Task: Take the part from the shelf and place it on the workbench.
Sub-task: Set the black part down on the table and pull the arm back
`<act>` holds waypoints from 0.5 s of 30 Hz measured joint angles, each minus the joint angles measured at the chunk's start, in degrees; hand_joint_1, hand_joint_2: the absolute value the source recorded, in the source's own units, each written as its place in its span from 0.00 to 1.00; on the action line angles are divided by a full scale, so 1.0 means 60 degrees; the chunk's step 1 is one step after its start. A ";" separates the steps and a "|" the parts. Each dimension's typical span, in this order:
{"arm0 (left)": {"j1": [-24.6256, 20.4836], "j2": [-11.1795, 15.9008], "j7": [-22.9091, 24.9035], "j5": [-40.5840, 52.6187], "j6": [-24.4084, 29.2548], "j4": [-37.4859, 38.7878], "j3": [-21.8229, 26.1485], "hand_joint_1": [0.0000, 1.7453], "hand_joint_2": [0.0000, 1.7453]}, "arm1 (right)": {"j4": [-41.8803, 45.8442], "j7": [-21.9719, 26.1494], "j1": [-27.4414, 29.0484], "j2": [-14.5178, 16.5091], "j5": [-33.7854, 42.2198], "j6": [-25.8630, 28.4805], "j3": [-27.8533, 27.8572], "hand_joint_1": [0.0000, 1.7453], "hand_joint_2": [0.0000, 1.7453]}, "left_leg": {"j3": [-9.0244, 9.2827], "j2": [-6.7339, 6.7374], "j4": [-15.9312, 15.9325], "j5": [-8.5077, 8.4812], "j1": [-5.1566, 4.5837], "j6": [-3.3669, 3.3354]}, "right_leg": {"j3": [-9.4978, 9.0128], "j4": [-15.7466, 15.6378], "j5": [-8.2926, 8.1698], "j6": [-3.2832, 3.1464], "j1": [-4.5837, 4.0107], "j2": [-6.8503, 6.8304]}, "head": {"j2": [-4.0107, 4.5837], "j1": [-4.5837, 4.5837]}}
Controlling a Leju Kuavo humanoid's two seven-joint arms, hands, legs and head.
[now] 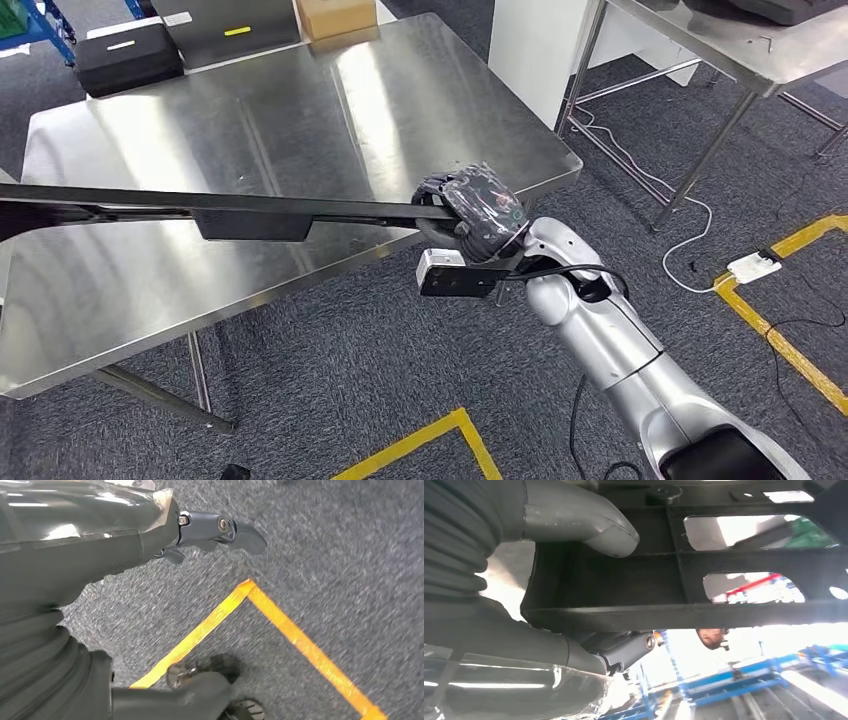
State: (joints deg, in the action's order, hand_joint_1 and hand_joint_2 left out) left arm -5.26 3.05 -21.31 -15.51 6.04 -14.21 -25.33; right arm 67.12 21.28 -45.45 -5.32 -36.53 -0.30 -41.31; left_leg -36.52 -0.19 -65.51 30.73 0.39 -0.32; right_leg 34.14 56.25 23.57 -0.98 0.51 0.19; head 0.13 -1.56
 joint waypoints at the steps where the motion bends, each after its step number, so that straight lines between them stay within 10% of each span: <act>1: 0.0002 0.0012 -0.0001 -0.0002 0.0004 0.0001 -0.0001 0.00 1.00 | -0.0005 0.0045 -0.0014 0.0006 0.0073 -0.0096 -0.0078 0.95 1.00 | -0.0400 0.0000 -0.0662 0.0217 0.0021 0.0043 | -0.0044 0.0001 0.0047 -0.0033 -0.0011 0.0003 | 0.0000 -0.0010; 4: 0.0037 0.0024 -0.0029 -0.0009 0.0007 0.0004 -0.0005 0.00 1.00 | -0.0053 0.0106 -0.0017 0.0001 0.0193 -0.0304 -0.0313 0.95 1.00 | -0.1002 0.0003 -0.1145 -0.0104 0.0049 0.0083 | -0.0235 0.0004 0.0216 -0.0033 -0.0032 0.0030 | 0.0000 -0.0008; 8: 0.0033 0.0053 -0.0088 -0.0015 0.0018 0.0008 -0.0007 0.00 1.00 | -0.0090 0.0156 -0.0111 0.0001 0.0374 -0.0415 -0.0535 0.95 1.00 | -0.0080 0.0003 0.1167 -0.1377 -0.0009 -0.0096 | -0.0504 -0.0015 0.0451 0.0077 -0.0076 0.0053 | 0.0000 -0.0002; 12: 0.0032 0.0065 -0.0112 -0.0018 0.0026 0.0010 -0.0008 0.00 1.00 | -0.0138 0.0164 -0.0181 0.0000 0.0438 -0.0442 -0.0656 0.95 1.00 | 0.0191 -0.0002 0.1475 -0.1285 -0.0053 -0.0317 | -0.0538 -0.0026 0.0575 0.0248 -0.0119 0.0041 | 0.0000 0.0005; 15: 0.0014 0.0064 -0.0139 -0.0019 0.0027 0.0007 -0.0008 0.00 1.00 | -0.0175 0.0203 -0.0235 -0.0006 0.0464 -0.0447 -0.0736 0.95 1.00 | 0.0463 0.0007 0.1631 -0.1217 0.0009 -0.0488 | 0.0067 0.1149 0.0981 0.0274 -0.0102 0.0012 | 0.0000 0.0043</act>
State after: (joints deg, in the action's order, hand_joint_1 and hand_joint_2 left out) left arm -5.17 3.44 -22.15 -15.63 6.20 -14.16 -25.38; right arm 66.07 22.50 -46.86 -5.35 -33.75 -2.98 -45.73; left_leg -33.74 -0.15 -55.73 23.43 0.44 -3.25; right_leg 34.54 63.14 29.45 0.66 -0.10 0.26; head 0.13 -1.30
